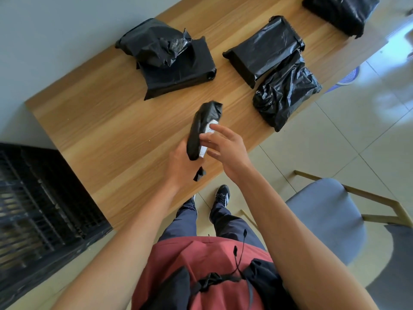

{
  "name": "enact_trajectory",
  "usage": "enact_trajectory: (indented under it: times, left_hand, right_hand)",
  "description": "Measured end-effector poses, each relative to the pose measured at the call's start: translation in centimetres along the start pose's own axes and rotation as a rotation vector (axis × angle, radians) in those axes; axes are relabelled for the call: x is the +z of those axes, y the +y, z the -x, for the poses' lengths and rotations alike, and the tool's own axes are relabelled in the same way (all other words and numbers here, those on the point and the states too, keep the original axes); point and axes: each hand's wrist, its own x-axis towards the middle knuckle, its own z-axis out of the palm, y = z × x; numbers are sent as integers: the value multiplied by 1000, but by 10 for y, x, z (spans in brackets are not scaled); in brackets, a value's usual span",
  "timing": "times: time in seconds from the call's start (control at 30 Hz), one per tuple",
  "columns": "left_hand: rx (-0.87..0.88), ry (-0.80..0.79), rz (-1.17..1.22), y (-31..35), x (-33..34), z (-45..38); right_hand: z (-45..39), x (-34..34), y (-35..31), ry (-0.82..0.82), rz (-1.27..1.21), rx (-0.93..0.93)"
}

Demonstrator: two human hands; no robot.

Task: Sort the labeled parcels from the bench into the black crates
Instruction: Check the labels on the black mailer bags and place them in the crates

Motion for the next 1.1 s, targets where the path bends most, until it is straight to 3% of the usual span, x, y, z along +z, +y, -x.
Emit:
enact_trajectory:
  times: [0.1,0.23,0.37,0.5,0.67,0.93,1.1]
  left_hand:
    - [-182,67,225,-4,-12,0]
    - [-327,54,774,-9,-30,-2]
    - [-249,-118,989,1,-49,-1]
    - [-119,-249,1063,19,-58,1]
    - [-90,-273,1064,37,-65,4]
    - [-62,99,641,55,-64,7]
    - [96,269,383,66,-52,18]
  right_hand:
    - [1,-6,-1,60,78,-66]
    - [-1,-15,5,150,221,-89]
    - [4,-15,2,90,262,-81]
    - [9,-12,-7,-34,128,-84]
    - [16,-14,-23,-77,10,-150]
    - [19,-27,-30,-7,-27,-275]
    - [28,-32,-32,-40,-4,-332]
